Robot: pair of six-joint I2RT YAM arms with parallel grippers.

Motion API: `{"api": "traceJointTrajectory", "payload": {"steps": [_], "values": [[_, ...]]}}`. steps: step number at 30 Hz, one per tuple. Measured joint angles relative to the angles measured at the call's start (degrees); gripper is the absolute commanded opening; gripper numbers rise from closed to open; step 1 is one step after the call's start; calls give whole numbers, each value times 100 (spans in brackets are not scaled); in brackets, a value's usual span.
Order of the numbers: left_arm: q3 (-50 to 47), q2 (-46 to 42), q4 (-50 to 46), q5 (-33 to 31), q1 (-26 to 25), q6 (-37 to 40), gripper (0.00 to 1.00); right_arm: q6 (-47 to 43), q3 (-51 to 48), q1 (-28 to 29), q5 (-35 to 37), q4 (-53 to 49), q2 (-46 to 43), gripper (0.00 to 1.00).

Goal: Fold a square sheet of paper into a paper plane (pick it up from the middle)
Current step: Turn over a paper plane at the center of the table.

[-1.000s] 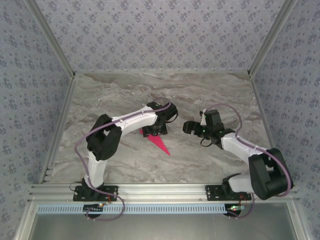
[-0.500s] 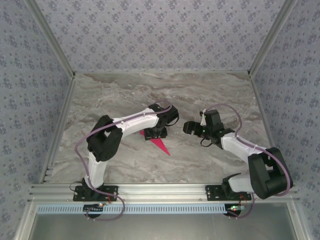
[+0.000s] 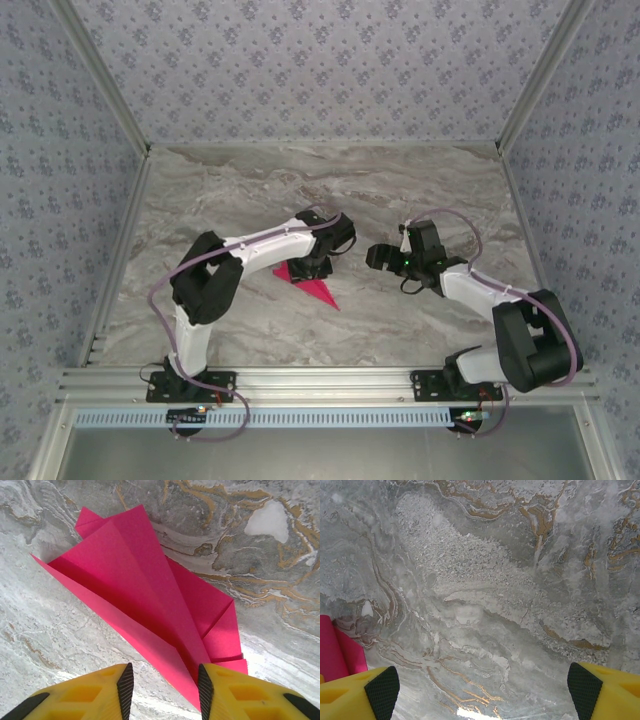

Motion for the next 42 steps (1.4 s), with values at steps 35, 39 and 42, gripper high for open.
{"api": "traceJointTrajectory", "payload": {"steps": [35, 39, 42], "values": [[-844, -625, 728, 105, -37, -442, 33, 63, 4, 0, -109, 0, 245, 90], [-855, -625, 752, 9, -31, -498, 14, 66, 11, 0, -109, -2, 245, 90], [-855, -625, 734, -87, 2, -501, 4, 66, 11, 0, -109, -2, 245, 89]]}}
